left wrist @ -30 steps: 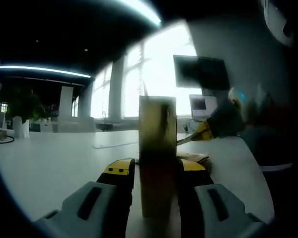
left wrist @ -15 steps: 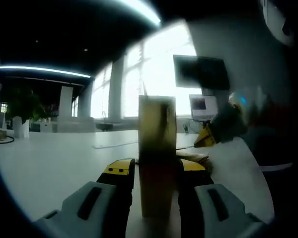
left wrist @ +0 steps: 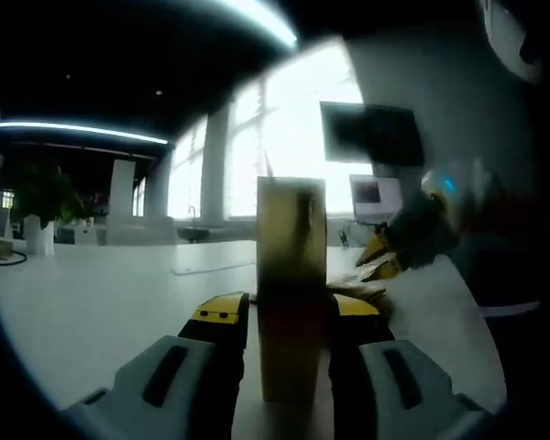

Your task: Extract single mask from mask box in order stack masks on table

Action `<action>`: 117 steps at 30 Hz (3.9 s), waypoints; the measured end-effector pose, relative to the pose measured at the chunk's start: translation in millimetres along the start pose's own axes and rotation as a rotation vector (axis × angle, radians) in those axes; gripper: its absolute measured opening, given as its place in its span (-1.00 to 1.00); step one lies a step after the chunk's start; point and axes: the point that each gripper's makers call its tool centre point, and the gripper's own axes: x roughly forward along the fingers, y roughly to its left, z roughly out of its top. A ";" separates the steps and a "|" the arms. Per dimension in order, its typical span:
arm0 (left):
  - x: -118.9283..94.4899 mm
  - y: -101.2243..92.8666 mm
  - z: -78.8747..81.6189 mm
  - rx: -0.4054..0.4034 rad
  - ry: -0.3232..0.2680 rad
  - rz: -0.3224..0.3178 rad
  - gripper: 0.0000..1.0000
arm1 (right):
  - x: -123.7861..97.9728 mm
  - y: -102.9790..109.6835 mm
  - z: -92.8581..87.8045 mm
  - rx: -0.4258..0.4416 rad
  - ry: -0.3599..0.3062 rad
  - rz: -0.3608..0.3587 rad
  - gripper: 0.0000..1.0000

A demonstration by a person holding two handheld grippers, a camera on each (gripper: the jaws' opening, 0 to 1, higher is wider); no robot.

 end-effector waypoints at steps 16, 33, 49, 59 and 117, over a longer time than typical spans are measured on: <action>-0.3 0.8 -0.1 0.001 -0.001 0.002 -0.47 | -11.5 9.0 6.7 0.126 -0.069 0.088 -0.65; -0.5 1.7 -0.5 -0.002 0.000 0.003 -0.48 | -21.5 15.8 23.4 0.295 -0.172 0.161 -0.62; -0.4 2.9 -1.1 -0.004 0.003 0.007 -0.48 | -41.7 -54.8 26.9 0.696 -0.373 -0.012 -0.64; 0.0 1.1 -1.0 -0.001 0.006 0.005 -0.48 | -47.7 -67.9 26.7 0.864 -0.469 -0.030 -0.63; 0.3 1.0 -1.0 0.000 0.007 0.007 -0.48 | -78.8 -160.4 69.0 0.655 -0.690 -0.047 -0.64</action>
